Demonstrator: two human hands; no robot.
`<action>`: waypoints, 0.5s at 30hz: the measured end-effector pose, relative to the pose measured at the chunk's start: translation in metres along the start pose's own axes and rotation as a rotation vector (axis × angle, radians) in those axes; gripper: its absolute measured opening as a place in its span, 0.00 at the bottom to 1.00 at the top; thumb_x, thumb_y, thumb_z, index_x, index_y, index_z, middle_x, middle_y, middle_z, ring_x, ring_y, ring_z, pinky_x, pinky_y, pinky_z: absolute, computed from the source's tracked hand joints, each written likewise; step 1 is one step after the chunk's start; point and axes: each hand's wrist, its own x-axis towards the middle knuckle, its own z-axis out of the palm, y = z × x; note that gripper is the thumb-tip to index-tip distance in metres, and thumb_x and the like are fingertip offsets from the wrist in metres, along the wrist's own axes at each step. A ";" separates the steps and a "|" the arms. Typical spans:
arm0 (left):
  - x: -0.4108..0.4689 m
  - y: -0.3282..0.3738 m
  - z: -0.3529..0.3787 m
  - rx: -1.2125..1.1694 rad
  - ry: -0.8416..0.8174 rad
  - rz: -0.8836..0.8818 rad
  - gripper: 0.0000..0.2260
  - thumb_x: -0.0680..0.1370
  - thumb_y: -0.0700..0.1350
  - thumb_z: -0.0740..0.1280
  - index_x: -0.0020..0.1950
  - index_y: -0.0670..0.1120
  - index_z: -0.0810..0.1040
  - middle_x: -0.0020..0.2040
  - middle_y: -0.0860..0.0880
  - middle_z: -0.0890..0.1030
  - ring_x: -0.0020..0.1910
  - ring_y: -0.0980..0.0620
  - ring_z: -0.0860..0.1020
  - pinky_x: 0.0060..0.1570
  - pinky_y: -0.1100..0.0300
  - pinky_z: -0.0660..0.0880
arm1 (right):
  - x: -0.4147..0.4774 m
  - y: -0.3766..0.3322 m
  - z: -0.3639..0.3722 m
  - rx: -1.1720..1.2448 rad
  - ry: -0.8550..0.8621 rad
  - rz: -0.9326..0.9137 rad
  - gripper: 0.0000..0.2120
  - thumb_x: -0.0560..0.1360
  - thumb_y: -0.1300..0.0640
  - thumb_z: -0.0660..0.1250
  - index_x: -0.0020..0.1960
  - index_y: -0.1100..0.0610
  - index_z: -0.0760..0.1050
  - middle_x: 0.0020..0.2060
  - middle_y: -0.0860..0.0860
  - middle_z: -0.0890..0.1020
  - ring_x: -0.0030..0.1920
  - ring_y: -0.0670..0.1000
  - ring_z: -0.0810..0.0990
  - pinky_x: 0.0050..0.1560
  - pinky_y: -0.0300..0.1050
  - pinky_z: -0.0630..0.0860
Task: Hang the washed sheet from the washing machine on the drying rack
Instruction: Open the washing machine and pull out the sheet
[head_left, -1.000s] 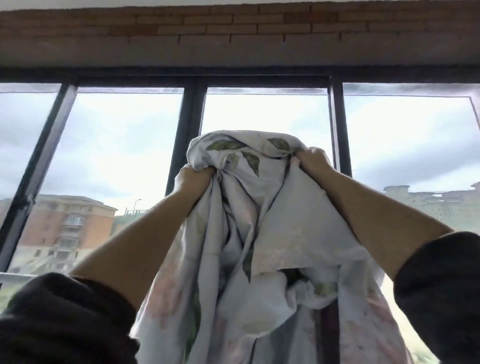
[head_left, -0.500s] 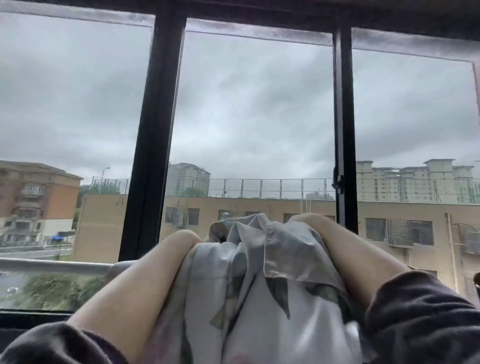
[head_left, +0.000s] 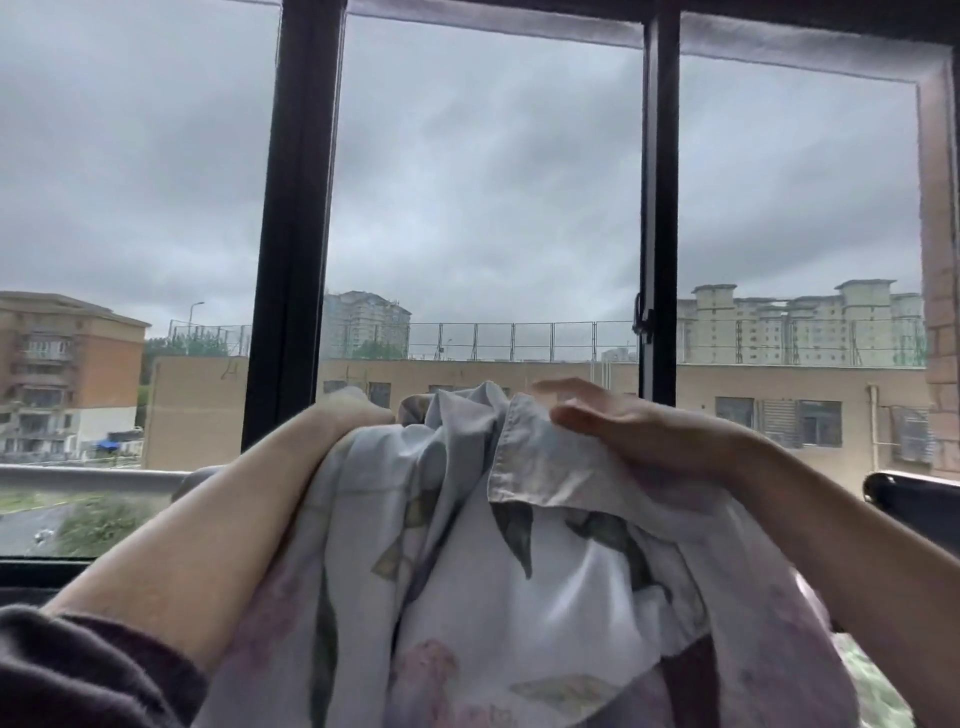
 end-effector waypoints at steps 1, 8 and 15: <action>-0.008 0.001 -0.002 -0.027 0.074 0.000 0.11 0.75 0.47 0.64 0.38 0.41 0.76 0.36 0.46 0.77 0.35 0.51 0.74 0.31 0.61 0.69 | -0.019 -0.003 0.002 -0.108 -0.090 0.024 0.33 0.68 0.28 0.58 0.70 0.37 0.59 0.62 0.40 0.72 0.59 0.45 0.74 0.56 0.35 0.71; -0.052 0.011 -0.009 -0.151 -0.032 0.086 0.22 0.76 0.63 0.61 0.47 0.44 0.81 0.49 0.47 0.80 0.48 0.48 0.79 0.53 0.57 0.74 | -0.019 0.028 0.020 -0.421 0.253 -0.069 0.05 0.78 0.49 0.62 0.48 0.47 0.76 0.41 0.45 0.83 0.41 0.49 0.82 0.47 0.51 0.79; -0.089 0.002 0.000 0.094 -0.056 0.021 0.32 0.69 0.67 0.56 0.62 0.46 0.77 0.65 0.44 0.75 0.62 0.45 0.74 0.59 0.55 0.68 | 0.033 0.020 -0.003 -0.314 0.382 -0.092 0.07 0.74 0.54 0.64 0.45 0.56 0.77 0.41 0.55 0.83 0.42 0.57 0.81 0.46 0.58 0.78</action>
